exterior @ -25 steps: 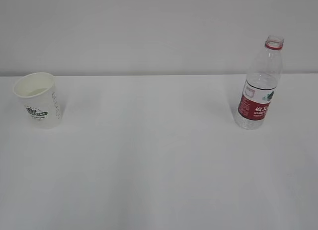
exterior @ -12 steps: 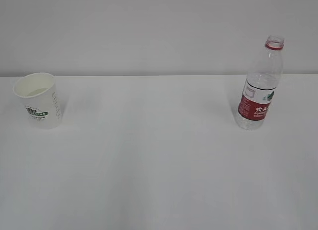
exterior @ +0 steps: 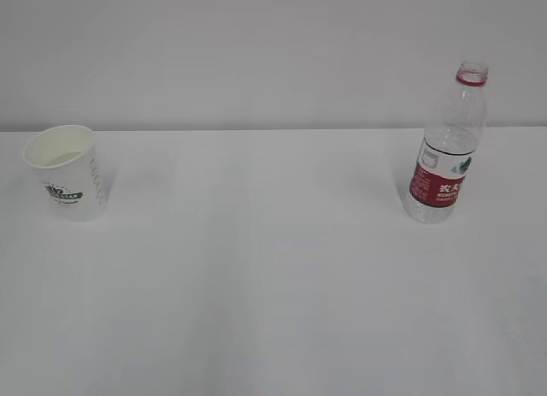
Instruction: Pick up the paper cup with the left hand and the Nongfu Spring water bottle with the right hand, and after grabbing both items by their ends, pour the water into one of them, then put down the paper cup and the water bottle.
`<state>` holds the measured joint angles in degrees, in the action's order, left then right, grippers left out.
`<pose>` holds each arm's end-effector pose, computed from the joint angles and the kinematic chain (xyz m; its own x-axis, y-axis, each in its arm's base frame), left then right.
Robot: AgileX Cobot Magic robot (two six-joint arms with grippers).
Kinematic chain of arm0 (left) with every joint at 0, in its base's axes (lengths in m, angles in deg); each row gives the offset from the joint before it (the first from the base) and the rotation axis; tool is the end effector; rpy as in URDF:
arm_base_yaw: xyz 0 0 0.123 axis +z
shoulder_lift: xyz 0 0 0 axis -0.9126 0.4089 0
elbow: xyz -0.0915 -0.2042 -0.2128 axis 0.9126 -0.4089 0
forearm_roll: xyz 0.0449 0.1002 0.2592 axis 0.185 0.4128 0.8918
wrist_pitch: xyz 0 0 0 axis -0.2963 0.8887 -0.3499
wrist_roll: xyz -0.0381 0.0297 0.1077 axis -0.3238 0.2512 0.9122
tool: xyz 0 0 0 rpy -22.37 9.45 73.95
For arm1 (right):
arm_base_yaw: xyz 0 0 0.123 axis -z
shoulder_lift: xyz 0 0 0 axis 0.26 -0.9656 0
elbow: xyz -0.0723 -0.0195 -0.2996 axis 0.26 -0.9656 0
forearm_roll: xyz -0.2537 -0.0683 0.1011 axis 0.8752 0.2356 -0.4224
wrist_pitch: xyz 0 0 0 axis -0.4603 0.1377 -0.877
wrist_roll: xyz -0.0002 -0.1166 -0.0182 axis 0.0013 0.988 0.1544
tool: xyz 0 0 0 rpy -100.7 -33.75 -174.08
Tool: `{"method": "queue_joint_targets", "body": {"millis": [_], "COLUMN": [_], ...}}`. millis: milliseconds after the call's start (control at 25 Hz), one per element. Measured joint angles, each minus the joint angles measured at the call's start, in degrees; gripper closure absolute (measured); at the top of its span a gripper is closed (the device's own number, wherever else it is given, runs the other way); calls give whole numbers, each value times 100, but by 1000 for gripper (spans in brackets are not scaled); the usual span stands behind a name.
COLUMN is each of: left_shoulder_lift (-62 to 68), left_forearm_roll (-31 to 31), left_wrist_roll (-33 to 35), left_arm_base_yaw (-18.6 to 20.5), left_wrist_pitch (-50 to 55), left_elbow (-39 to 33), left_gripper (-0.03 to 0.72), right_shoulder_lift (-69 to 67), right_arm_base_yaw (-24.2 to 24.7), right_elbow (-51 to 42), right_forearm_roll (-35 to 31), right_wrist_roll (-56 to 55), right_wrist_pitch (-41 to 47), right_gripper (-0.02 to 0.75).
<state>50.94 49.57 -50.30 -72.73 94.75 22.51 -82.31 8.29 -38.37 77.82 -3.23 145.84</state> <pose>0.0164 -0.0040 0.2808 -0.4714 0.1307 -0.8722 0.1696 0.9839 0.0558 0.0154 -0.0028 0.2704 -0.5059 -0.1407 -0.8510 -0.1257 0.9881 -0.0886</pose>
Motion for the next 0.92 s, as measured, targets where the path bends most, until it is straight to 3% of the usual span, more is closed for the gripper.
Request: {"method": "queue_joint_targets", "body": {"millis": [920], "left_shoulder_lift": [0], "left_forearm_roll": [9], "left_wrist_roll": [0], "left_arm_base_yaw": [37], "left_wrist_pitch": [-10], "left_elbow": [0], "left_gripper": [291], "right_shoulder_lift": [0], "right_arm_base_yaw": [0], "right_elbow": [0], "right_forearm_roll": [0], "right_wrist_roll": [0], "right_wrist_pitch": [-9], "right_gripper": [150]}}
